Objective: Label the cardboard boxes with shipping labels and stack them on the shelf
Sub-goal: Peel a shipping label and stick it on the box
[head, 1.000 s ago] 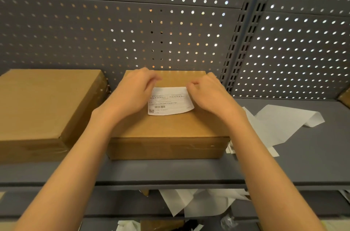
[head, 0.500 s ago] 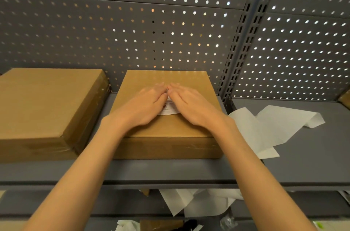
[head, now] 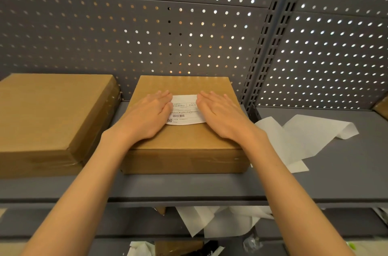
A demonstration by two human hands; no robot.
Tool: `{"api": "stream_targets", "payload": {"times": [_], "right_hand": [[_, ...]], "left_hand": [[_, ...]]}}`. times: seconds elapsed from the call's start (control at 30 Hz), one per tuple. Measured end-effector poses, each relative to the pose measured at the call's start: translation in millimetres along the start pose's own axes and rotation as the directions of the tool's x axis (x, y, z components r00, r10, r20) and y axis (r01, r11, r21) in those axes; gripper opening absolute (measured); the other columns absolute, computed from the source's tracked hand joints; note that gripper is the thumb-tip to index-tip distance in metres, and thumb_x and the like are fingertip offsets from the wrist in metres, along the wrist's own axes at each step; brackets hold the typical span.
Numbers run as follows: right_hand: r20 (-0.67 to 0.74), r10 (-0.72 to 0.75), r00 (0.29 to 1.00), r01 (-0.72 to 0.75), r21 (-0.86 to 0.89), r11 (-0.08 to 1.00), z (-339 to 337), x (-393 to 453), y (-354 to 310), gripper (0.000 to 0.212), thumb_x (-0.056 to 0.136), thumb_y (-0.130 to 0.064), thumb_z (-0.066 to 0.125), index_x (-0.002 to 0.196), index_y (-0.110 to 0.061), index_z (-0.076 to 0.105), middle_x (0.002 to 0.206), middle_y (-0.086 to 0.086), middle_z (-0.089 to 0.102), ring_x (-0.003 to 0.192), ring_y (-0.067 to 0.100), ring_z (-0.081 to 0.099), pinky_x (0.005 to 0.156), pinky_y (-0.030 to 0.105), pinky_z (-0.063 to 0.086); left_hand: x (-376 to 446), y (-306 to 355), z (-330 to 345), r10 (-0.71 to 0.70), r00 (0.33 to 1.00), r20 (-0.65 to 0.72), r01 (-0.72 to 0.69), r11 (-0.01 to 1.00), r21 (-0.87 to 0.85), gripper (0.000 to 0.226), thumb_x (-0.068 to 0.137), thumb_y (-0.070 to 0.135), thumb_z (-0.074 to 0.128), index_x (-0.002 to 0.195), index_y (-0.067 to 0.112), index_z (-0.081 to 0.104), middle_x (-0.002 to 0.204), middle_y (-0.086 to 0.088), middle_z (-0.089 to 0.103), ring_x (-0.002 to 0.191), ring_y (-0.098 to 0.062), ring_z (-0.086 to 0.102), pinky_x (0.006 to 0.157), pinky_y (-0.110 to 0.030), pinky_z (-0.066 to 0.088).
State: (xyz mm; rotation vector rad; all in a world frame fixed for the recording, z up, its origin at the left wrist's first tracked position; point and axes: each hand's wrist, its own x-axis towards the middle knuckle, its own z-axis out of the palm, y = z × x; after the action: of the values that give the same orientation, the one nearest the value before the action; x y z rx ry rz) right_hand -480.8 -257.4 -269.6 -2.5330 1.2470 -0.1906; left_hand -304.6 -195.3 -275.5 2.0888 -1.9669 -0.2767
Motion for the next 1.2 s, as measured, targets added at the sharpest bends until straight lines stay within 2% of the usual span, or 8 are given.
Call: {"api": "stream_targets", "payload": {"times": [0.27,0.4,0.63,0.8,0.97,1.2], "right_hand": [[-0.022,0.079,0.997,-0.079,-0.024,0.997,-3.7,-4.4,9.0,0.054,0.103,-0.038,0.011,0.151,-0.015,0.017,0.159,0.0,0.012,0.147,0.017,0.004,0.117,0.033,-0.001],[-0.058,0.004,0.998,-0.001,0.036,0.999,-7.8,-11.4,-6.1,0.052,0.103,-0.034,0.013,0.15,-0.011,0.02,0.159,0.002,0.013,0.147,0.015,0.003,0.117,0.03,-0.001],[-0.04,-0.125,0.991,0.124,-0.021,0.992,5.7,-27.0,-32.6,0.05,0.104,-0.031,0.013,0.148,-0.012,0.026,0.157,0.004,0.021,0.147,0.014,0.005,0.118,0.03,-0.003],[-0.007,-0.095,0.995,0.095,-0.017,0.995,11.3,-30.2,-30.7,0.05,0.104,-0.032,0.012,0.15,-0.013,0.021,0.157,0.003,0.02,0.146,0.013,0.008,0.118,0.031,-0.002],[-0.05,-0.037,0.998,0.035,-0.039,0.999,10.4,-34.9,-22.7,0.051,0.103,-0.032,0.012,0.147,-0.01,0.028,0.156,0.002,0.025,0.145,0.011,0.014,0.119,0.032,0.002],[-0.078,0.038,0.996,-0.04,-0.021,0.999,6.0,-43.3,-8.2,0.052,0.103,-0.033,0.011,0.149,-0.013,0.027,0.157,-0.001,0.022,0.145,0.013,0.012,0.118,0.031,0.002]], "left_hand": [[-8.7,-1.5,-8.0,-0.065,0.998,-0.026,0.066,0.997,0.026,0.047,0.103,0.027,0.021,0.147,0.01,0.026,0.157,-0.004,0.018,0.145,-0.016,0.013,0.113,-0.024,0.007],[-14.6,12.4,-5.2,0.003,0.995,-0.102,0.0,1.0,0.023,0.048,0.103,0.026,0.023,0.147,0.008,0.024,0.156,-0.006,0.018,0.145,-0.015,0.013,0.113,-0.022,0.005],[-25.8,31.3,9.3,0.118,0.99,-0.079,-0.12,0.993,-0.017,0.047,0.102,0.026,0.022,0.148,0.015,0.023,0.156,-0.002,0.019,0.144,-0.01,0.012,0.112,-0.018,0.003],[-27.3,32.9,11.3,0.098,0.995,-0.035,-0.098,0.995,0.006,0.047,0.103,0.027,0.021,0.148,0.017,0.022,0.156,0.0,0.019,0.144,-0.009,0.013,0.111,-0.016,0.004],[-30.8,28.1,10.0,0.065,0.997,-0.046,-0.064,0.998,0.027,0.048,0.102,0.028,0.024,0.148,0.013,0.024,0.156,0.0,0.019,0.144,-0.01,0.013,0.112,-0.017,0.003],[-40.6,13.4,5.3,0.015,0.998,-0.065,-0.013,1.0,0.027,0.049,0.103,0.028,0.023,0.149,0.013,0.02,0.157,0.001,0.016,0.144,-0.011,0.012,0.11,-0.016,0.002]]}}
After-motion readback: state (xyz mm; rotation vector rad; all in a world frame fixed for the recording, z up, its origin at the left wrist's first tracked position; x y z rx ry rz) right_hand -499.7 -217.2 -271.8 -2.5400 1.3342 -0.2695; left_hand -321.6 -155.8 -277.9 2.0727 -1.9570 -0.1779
